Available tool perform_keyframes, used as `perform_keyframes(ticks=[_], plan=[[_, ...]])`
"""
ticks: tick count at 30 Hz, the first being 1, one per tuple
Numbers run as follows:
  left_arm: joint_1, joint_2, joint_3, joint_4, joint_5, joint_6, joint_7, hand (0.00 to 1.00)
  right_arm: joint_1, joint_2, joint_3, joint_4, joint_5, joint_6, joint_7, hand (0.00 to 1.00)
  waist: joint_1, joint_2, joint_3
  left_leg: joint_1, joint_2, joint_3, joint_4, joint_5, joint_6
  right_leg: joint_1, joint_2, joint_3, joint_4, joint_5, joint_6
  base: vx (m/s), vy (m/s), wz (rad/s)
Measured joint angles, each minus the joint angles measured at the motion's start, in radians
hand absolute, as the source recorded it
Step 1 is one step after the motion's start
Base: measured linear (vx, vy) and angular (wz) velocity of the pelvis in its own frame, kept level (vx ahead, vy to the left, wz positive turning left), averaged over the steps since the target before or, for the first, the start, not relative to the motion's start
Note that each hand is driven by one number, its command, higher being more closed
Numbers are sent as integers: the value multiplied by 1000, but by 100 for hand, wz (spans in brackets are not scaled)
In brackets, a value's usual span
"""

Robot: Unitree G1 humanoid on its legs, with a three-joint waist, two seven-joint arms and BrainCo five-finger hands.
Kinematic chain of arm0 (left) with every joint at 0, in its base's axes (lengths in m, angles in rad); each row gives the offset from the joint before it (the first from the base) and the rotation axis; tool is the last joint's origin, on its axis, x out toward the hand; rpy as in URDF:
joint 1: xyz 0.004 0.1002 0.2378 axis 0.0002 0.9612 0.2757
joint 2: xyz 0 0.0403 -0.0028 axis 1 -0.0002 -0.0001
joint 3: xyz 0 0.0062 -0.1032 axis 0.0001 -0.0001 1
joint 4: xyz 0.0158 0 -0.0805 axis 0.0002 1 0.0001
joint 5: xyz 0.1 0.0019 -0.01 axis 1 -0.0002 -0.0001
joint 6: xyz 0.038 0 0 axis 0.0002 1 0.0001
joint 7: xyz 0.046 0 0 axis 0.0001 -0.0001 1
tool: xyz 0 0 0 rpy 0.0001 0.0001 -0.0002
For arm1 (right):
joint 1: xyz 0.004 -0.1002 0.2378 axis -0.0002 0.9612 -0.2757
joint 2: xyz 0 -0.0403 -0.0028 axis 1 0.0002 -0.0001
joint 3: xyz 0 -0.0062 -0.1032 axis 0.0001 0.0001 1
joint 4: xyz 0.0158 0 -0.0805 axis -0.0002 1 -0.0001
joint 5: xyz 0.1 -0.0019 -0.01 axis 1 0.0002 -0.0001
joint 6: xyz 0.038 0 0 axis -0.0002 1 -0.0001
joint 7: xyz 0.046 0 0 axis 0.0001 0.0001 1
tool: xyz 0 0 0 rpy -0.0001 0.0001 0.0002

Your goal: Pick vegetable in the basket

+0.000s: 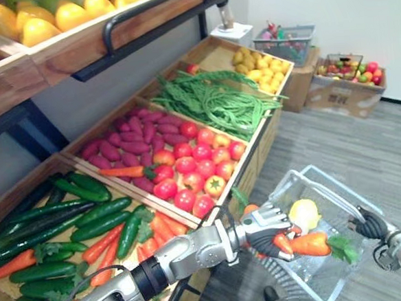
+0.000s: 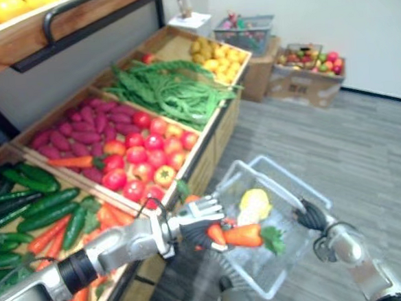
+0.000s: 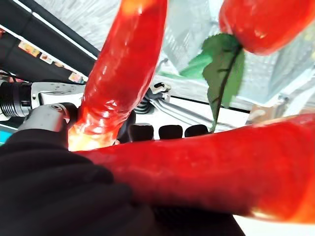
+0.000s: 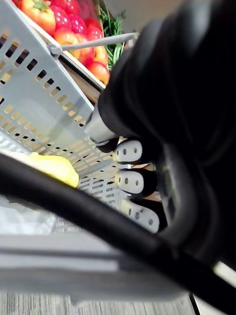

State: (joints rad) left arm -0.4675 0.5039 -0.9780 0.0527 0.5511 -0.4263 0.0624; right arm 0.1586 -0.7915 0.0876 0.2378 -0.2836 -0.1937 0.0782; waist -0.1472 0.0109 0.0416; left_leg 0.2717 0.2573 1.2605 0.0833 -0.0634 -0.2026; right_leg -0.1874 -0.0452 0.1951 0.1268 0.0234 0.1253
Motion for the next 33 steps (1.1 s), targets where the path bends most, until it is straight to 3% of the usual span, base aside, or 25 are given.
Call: perform_keyframes(ticks=[7, 15, 25, 33], plan=[[-9, -21, -42, 7, 0, 0, -27, 100, -27, -37, 12, -75, 46, -24, 1, 100, -11, 3, 5, 12, 16, 37, 45, -27, -4, -3, 11, 29, -8, 12, 2, -87, -15, -15], [-19, -47, -84, 101, 2, -3, -51, 100, -39, -98, 91, -196, 164, -29, 59, 100, -38, 5, 24, 8, 25, 73, 71, -38, -6, -17, 22, 60, -40, 40, 0, -92, -33, -13], [-31, -94, -77, 198, 21, 1, -66, 100, -40, -139, 168, -317, 264, -30, 140, 100, -41, 4, 31, 10, 34, 83, 80, -39, -7, -19, 31, 67, -42, 45, -2, -91, -42, -4], [-34, -122, -5, 245, 59, 37, -43, 100, -39, -139, 169, -347, 341, -31, 169, 100, -43, 2, 32, 10, 40, 101, 88, -39, -7, -20, 39, 82, -62, 62, -3, -103, -47, -7]])
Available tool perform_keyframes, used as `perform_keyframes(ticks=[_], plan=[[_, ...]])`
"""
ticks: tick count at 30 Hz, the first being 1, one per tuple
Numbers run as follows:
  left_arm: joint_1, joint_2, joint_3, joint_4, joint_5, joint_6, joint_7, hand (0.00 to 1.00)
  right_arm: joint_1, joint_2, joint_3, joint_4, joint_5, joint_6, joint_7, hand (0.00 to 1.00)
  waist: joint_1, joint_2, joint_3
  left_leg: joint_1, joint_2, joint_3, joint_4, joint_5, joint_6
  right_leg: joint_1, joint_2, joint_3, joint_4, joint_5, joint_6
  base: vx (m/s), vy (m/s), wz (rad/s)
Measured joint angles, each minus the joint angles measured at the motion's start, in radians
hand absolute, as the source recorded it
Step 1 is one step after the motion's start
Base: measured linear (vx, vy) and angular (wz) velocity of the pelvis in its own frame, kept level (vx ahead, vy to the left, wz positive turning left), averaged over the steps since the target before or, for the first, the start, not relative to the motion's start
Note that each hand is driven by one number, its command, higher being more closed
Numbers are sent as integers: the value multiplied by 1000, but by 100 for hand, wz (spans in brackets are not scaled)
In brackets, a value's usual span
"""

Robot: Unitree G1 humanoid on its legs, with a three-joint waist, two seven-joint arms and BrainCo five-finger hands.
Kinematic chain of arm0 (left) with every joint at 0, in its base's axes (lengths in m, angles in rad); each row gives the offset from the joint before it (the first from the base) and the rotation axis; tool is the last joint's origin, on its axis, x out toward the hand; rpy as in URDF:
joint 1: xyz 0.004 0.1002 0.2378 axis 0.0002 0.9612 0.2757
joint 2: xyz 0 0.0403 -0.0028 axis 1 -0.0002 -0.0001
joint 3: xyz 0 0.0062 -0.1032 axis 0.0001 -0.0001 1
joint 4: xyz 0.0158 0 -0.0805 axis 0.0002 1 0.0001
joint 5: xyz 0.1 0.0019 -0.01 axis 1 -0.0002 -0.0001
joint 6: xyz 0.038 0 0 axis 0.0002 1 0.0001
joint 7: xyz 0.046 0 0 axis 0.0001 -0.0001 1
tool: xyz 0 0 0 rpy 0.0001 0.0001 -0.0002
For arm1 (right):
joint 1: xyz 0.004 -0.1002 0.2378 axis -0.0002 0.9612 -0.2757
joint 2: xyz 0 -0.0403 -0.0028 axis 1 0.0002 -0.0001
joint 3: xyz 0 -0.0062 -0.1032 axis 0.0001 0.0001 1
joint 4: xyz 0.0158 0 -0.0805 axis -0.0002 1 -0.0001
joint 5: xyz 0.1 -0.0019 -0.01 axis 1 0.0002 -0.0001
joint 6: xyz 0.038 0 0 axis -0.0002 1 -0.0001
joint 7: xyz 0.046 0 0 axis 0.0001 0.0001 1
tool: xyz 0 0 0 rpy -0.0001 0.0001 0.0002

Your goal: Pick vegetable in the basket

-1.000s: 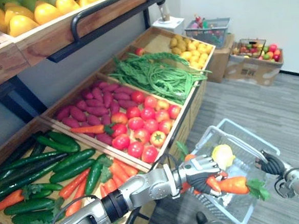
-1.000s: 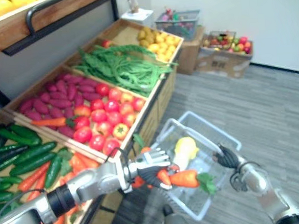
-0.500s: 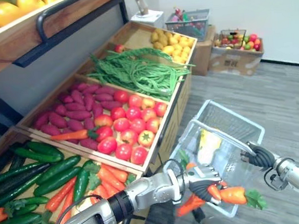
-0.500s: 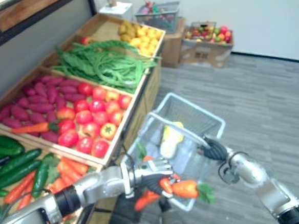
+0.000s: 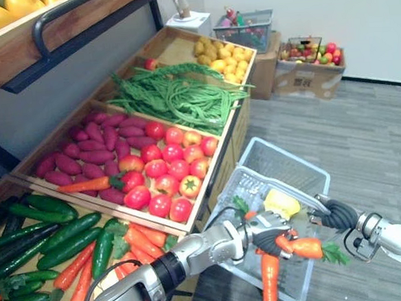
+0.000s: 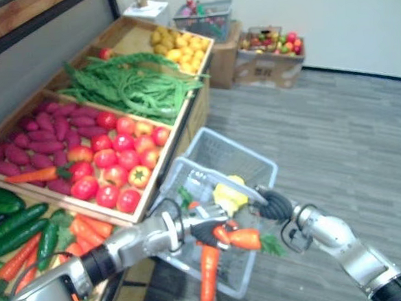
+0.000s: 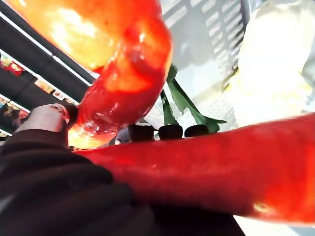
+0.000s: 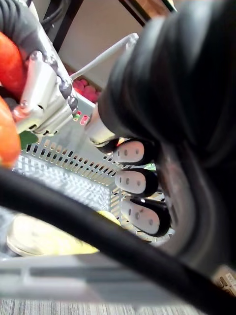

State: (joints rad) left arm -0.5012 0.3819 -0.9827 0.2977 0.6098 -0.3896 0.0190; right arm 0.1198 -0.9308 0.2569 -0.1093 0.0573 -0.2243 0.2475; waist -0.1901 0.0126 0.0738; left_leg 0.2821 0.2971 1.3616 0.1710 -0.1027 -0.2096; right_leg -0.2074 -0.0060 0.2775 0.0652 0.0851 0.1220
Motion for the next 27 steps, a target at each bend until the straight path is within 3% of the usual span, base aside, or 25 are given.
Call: perform_keyframes(ticks=[21, 22, 27], plan=[[-47, -64, 138, 267, 114, 72, 45, 100, 66, -2, -15, -83, 159, 3, 94, 100, -4, -3, 2, -33, -3, -27, 4, -1, 3, -16, -10, -6, -15, 15, 2, -107, -40, 1], [-47, -65, 141, 277, 120, 74, 45, 0, 66, -2, -15, -83, 160, 3, 101, 100, -3, -4, 2, -36, -5, -27, 4, -2, 5, -15, -13, -5, -25, 22, 4, -117, -32, 0], [-48, -80, 148, 308, 156, 82, 49, 0, 70, -2, -15, -84, 161, 4, 106, 100, -3, -12, 7, -38, -9, -27, 5, -4, 8, -15, -16, -1, -32, 28, 4, -118, -37, -1]])
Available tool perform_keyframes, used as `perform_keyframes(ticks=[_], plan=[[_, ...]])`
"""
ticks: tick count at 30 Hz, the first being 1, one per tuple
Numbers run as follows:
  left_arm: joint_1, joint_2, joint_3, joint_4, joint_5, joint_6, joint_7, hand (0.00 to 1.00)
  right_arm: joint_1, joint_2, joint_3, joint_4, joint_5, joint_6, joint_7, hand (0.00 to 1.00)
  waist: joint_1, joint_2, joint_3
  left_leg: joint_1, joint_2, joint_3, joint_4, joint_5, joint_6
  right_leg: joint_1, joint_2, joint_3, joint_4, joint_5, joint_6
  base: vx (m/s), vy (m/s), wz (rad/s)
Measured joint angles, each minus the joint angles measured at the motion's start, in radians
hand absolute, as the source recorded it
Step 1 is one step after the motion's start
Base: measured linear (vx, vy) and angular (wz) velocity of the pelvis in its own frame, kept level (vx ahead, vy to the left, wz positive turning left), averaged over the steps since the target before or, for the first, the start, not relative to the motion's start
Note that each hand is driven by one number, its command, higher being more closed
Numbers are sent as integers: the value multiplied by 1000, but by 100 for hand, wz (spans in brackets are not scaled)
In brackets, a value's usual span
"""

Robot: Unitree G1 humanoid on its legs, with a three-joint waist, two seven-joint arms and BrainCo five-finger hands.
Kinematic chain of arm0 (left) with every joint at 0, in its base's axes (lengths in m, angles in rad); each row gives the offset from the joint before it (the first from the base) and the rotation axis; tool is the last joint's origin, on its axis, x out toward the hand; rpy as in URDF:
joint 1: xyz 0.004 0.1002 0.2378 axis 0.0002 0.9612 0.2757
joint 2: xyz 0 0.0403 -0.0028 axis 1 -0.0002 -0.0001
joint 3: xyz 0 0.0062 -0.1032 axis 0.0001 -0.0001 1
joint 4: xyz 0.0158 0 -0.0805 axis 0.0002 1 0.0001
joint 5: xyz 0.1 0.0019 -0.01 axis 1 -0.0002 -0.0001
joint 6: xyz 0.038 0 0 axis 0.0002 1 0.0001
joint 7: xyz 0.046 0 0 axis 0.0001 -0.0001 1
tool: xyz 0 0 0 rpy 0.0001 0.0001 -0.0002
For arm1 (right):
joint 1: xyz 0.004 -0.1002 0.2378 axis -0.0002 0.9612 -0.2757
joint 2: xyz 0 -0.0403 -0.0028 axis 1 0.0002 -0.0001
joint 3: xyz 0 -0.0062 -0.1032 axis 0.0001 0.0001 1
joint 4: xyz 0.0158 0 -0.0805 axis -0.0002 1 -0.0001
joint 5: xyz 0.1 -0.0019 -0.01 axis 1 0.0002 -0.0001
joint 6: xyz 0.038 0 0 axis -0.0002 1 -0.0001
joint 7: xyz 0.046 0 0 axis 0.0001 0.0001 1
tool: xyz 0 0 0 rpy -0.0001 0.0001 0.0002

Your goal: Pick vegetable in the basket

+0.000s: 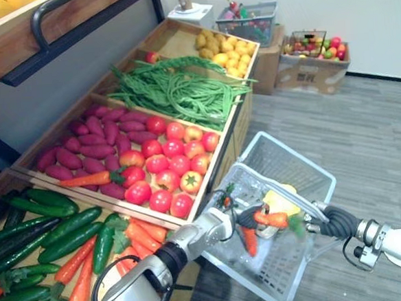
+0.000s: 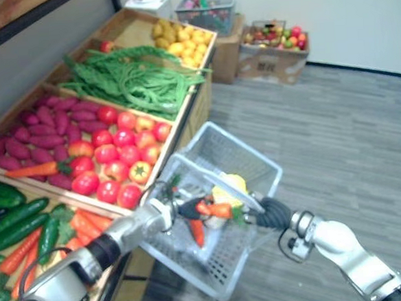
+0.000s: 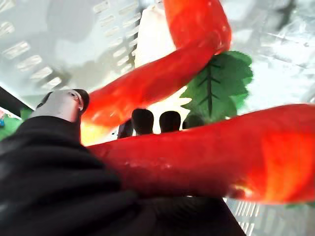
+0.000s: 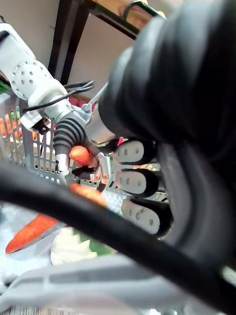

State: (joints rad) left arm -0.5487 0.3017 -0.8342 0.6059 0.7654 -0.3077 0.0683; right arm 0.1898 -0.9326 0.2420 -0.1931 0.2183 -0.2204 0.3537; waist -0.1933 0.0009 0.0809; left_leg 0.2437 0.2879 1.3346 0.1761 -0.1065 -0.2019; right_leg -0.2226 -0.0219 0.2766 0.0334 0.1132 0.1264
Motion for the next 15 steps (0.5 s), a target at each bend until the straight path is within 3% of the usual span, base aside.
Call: perform_keyframes(ticks=[15], plan=[[-13, -13, 20, 35, 2, 13, 0, 0, 12, 29, -5, 15, -1, 10, -2, 100, -3, -10, 8, -18, -1, -42, -3, -4, 6, 14, -18, -34, -31, 14, 1, -92, -41, 5]])
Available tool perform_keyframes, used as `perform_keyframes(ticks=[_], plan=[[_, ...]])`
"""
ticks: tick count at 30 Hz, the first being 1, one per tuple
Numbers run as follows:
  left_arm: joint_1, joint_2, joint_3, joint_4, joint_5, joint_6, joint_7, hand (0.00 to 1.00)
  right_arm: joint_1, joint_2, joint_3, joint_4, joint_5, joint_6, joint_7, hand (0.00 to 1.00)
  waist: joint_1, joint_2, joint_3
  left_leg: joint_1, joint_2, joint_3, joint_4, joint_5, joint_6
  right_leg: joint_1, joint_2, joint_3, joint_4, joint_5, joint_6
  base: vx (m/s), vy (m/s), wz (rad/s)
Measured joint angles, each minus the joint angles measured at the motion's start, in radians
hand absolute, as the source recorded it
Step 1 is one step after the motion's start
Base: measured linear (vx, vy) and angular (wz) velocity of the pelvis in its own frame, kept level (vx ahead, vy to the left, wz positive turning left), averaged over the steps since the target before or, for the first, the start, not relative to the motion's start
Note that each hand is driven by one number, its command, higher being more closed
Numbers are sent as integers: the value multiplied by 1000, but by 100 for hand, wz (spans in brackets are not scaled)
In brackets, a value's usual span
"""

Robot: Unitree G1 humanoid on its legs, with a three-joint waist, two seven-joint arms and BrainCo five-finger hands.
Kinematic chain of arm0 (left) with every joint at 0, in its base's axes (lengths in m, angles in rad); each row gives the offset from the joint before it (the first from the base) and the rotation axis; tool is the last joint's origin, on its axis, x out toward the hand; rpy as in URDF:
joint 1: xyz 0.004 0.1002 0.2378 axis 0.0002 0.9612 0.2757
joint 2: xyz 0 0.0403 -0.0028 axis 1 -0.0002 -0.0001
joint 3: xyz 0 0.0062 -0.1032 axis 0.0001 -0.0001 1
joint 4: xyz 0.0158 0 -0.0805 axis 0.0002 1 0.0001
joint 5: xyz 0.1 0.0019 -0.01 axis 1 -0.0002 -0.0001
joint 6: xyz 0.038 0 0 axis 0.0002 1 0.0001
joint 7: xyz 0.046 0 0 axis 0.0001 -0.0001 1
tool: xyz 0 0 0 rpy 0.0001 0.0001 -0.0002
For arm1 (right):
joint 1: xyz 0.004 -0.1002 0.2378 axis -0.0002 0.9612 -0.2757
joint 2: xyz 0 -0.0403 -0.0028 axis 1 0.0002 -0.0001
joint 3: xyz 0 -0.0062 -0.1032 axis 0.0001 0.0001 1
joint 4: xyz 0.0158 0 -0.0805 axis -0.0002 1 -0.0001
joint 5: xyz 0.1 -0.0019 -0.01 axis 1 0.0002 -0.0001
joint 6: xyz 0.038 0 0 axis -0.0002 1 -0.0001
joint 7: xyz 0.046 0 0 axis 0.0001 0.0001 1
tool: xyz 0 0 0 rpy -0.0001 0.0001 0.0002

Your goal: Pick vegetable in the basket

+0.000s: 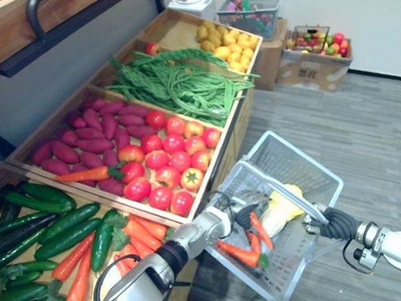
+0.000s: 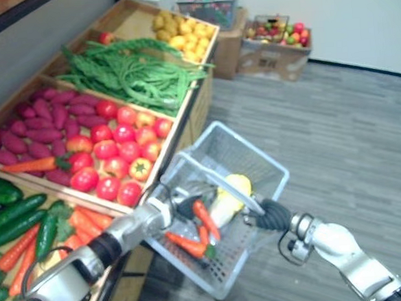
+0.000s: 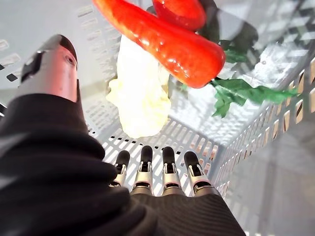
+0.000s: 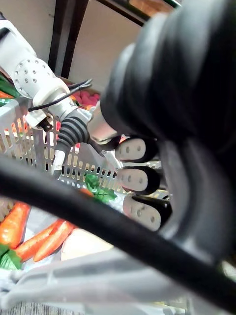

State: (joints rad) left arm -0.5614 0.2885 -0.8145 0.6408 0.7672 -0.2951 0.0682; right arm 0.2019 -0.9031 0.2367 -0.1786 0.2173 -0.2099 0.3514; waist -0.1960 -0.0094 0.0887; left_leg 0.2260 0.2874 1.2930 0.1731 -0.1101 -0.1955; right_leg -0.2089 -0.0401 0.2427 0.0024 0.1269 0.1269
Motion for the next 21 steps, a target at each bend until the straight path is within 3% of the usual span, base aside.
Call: perform_keyframes(ticks=[4, 11, 16, 19, 21], plan=[[0, 25, 0, -125, -8, -1, -1, 0, 19, 83, -63, 62, -34, 0, -16, 100, 4, -4, 3, -18, -13, -48, -16, 0, 3, 10, -22, -42, 0, 0, 0, -128, -43, 33], [81, 48, 40, -458, -79, -26, -1, 0, 49, 271, -187, 257, -223, 16, -100, 100, 24, -5, 3, -70, -28, -168, -32, 4, 35, 41, -73, -151, 0, -4, 5, -136, -37, 50], [203, 98, 81, -698, -124, -70, -6, 0, 61, 428, -355, 461, -372, 58, -211, 100, 69, -4, 2, -129, -56, -305, -74, 39, 75, 69, -121, -285, -1, -12, 13, -109, -27, 79], [245, 124, 137, -752, -137, -74, -1, 0, 54, 482, -429, 561, -407, 69, -265, 100, 80, -6, 0, -162, -73, -378, -99, 59, 88, 83, -142, -356, -1, -13, 14, -82, 1, 84], [296, 176, 211, -827, -137, -72, 15, 0, 37, 558, -534, 737, -413, 80, -357, 100, 107, -19, -9, -180, -105, -469, -158, 100, 103, 113, -172, -452, -2, -30, 17, -73, 15, 112]])
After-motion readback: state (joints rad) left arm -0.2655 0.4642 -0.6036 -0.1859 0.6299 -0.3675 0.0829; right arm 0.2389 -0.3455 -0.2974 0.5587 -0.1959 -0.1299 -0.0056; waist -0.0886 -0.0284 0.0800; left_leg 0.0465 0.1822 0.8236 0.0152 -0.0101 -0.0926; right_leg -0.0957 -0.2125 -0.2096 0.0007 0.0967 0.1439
